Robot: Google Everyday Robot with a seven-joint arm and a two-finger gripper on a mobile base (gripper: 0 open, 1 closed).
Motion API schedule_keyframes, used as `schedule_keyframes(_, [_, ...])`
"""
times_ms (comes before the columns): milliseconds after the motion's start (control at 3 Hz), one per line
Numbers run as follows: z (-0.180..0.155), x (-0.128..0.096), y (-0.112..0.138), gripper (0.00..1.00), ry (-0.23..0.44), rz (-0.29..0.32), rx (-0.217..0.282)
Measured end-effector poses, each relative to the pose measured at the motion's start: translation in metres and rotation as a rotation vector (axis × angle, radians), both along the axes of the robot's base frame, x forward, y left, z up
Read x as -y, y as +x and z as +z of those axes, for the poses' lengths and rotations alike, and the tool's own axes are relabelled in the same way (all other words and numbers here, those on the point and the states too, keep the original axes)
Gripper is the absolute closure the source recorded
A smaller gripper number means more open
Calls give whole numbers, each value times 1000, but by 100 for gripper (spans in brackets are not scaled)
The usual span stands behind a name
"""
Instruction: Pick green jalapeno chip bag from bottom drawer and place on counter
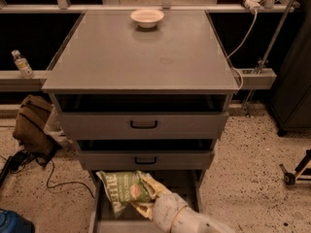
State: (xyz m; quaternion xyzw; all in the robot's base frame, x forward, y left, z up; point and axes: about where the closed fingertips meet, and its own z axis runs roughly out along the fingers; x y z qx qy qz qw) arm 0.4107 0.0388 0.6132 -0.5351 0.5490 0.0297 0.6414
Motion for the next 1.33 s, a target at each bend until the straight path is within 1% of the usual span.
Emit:
schedule_keyframes(333, [74,-4,50,100,-56,10,132])
schedule_keyframes(667, [138,-3,107,100,-86,-1,244])
schedule_keyframes(1000, [157,-2,121,100,-75,-16,276])
schedule_keyframes(1333, [152,-3,116,100,-77,-11,267])
